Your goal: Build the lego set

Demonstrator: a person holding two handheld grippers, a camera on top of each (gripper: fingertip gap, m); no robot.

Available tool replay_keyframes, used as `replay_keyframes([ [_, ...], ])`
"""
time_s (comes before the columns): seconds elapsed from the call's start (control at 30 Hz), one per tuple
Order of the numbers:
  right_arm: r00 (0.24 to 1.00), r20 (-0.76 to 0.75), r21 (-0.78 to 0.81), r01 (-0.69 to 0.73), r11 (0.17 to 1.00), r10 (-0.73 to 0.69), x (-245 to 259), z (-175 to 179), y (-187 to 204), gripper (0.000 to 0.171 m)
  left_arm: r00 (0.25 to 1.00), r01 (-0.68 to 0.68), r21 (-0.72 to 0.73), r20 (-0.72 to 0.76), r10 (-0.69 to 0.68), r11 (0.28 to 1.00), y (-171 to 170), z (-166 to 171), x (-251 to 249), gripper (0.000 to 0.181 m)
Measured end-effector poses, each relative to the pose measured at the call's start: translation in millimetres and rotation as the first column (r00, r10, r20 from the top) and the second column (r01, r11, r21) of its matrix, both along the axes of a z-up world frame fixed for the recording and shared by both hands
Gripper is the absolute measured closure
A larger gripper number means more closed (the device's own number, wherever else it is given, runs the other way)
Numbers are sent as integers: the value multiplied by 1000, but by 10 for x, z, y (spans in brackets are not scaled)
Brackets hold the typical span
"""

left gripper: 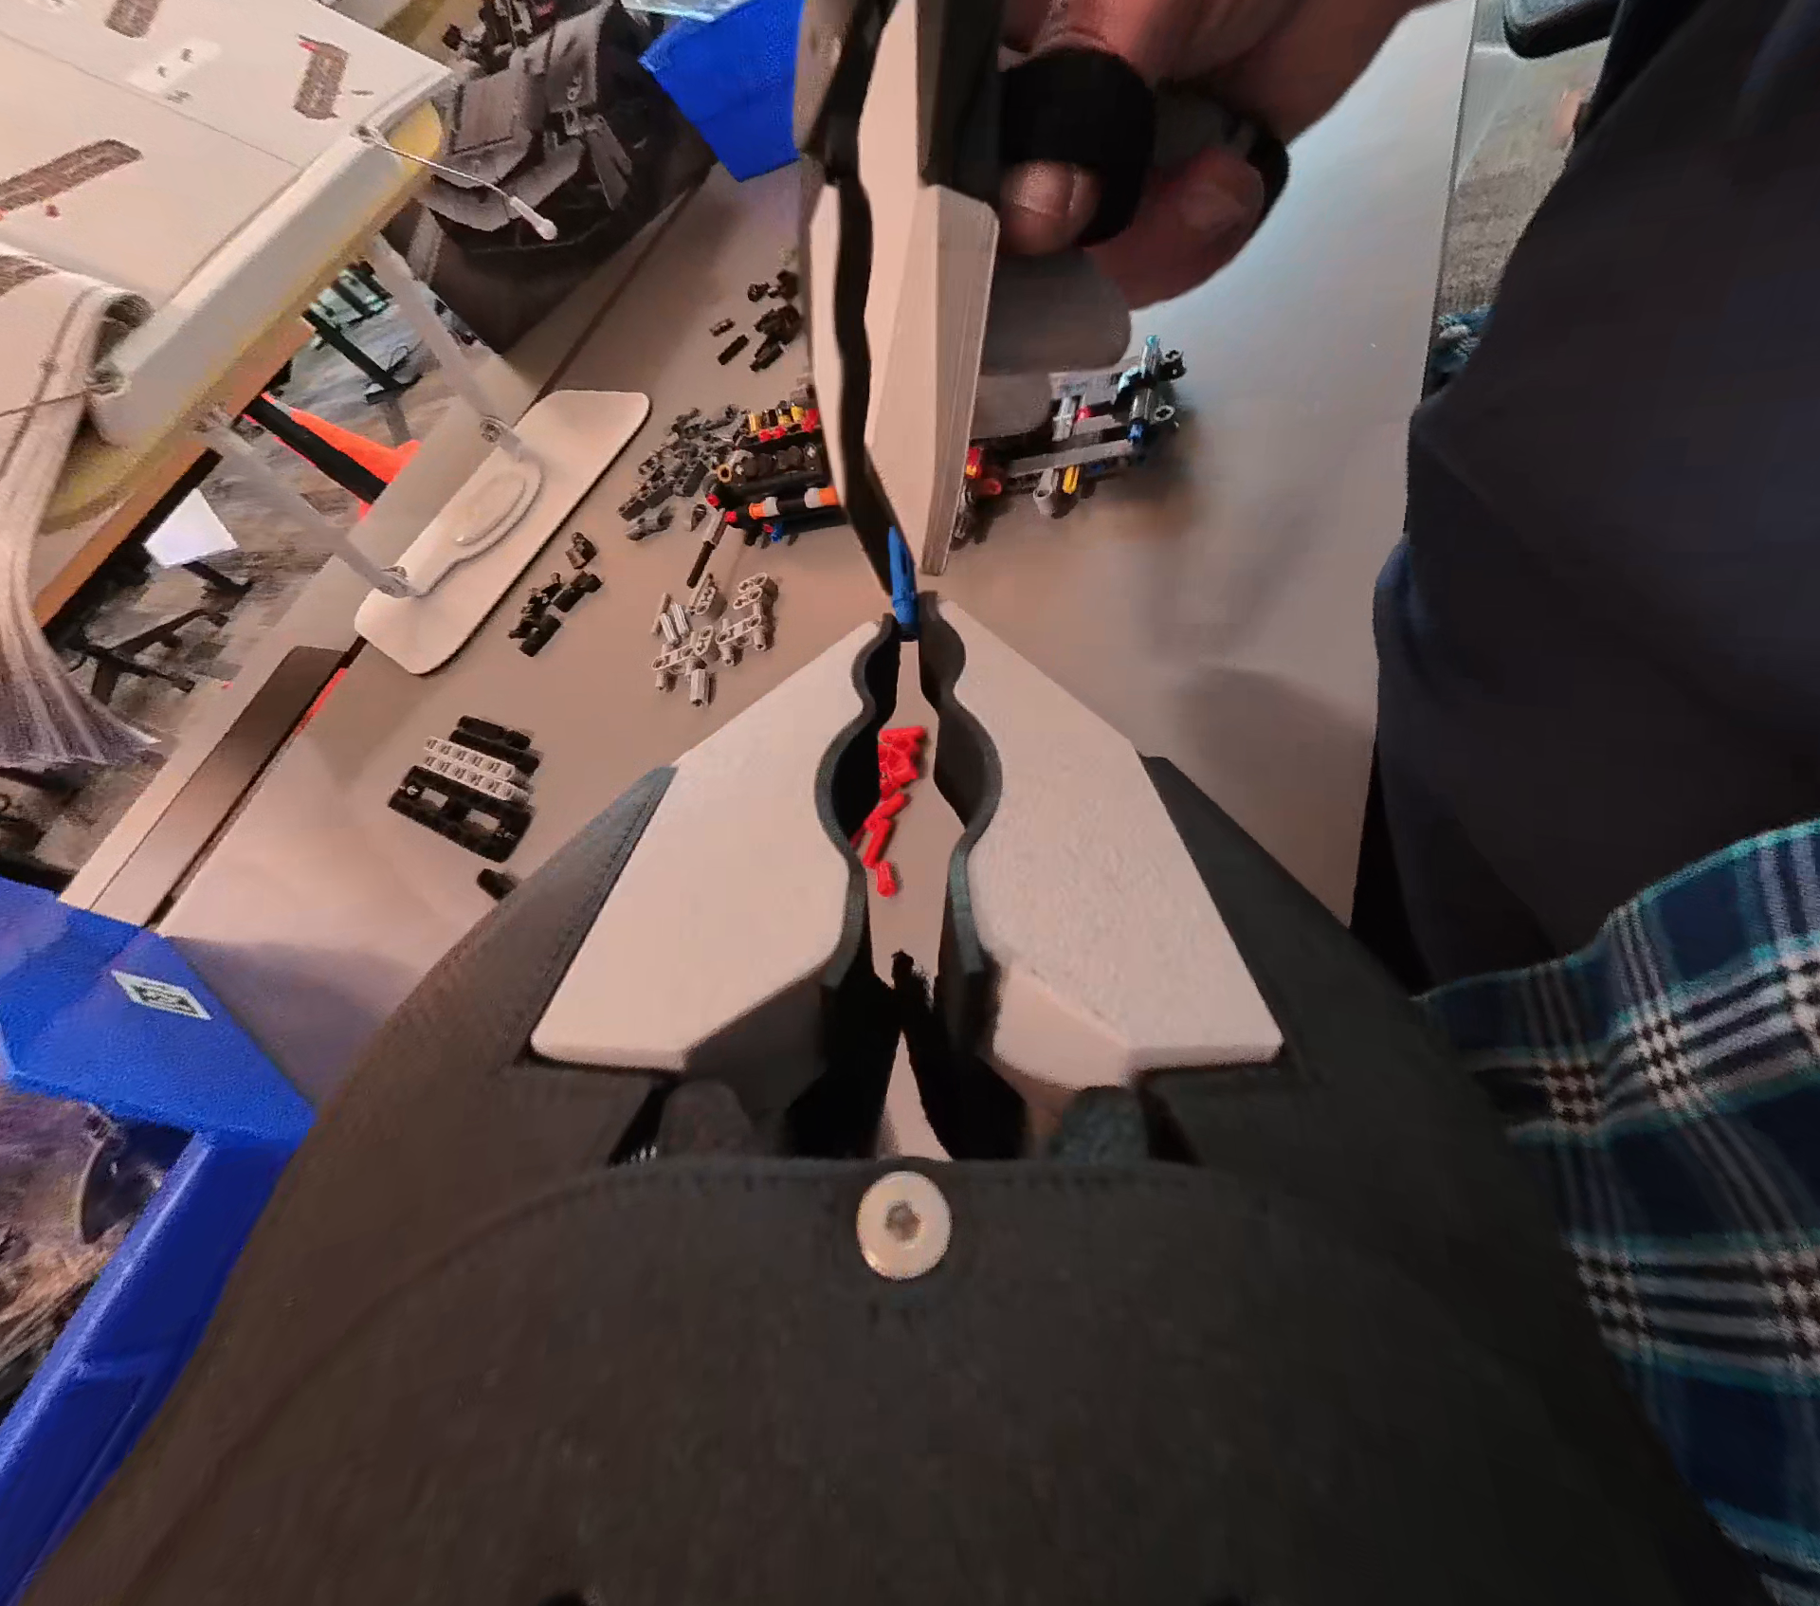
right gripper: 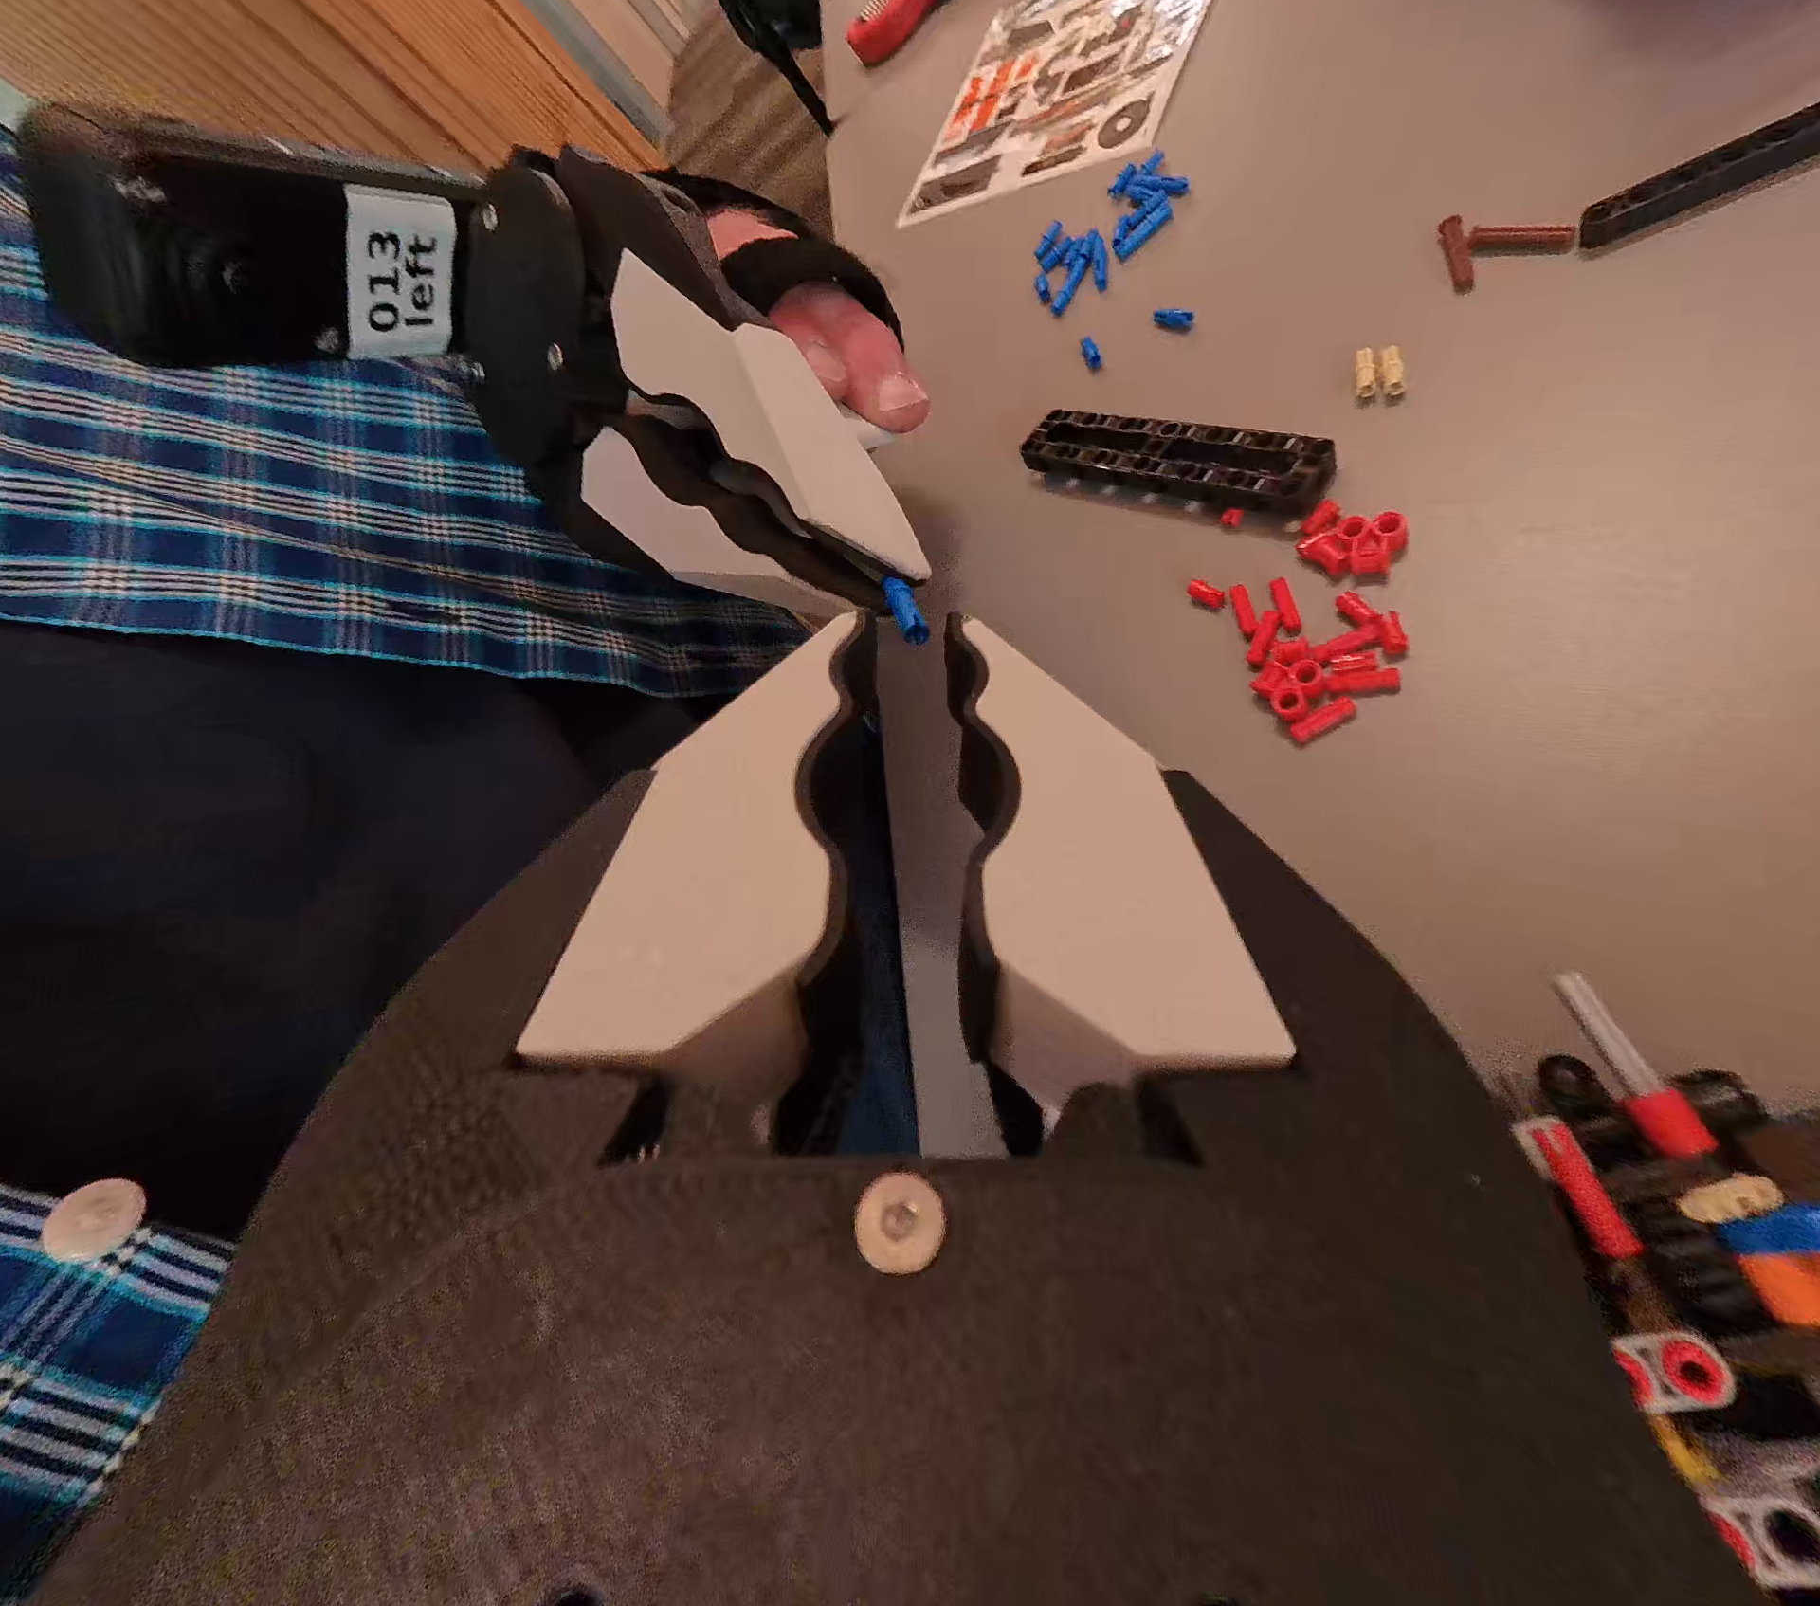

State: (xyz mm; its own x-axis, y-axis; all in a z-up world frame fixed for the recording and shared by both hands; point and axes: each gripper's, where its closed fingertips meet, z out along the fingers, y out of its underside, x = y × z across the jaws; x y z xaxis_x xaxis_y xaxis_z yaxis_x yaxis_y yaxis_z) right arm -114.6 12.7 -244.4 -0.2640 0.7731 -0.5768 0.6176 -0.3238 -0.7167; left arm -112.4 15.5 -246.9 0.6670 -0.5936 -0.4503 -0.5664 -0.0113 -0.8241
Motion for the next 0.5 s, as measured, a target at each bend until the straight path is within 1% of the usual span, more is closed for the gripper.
replay_keyframes([
  [0.13,999,-31,-89,2,996,-5,-21,66,-47,165,1000,-7,47,-25,8,999,-8,58,15,179],
  [0.2,999,-48,-109,4,994,-9,-31,93,-55,169,999,-11,60,-36,13,998,-12,70,4,179],
  [0.27,998,-55,-120,6,993,-13,-39,106,-59,170,999,-17,70,-30,19,997,-23,89,-4,179],
  [0.4,998,-58,-67,-3,998,-1,-82,103,-74,170,1000,-28,34,2,28,999,-51,78,-46,178],
  [0.43,999,-53,-39,-5,999,3,-108,101,-66,169,999,-44,28,14,43,999,-76,86,-91,175],
  [0.5,999,-27,76,-27,997,29,-179,51,-45,170,993,-110,-16,33,110,994,-144,54,-286,167],
])
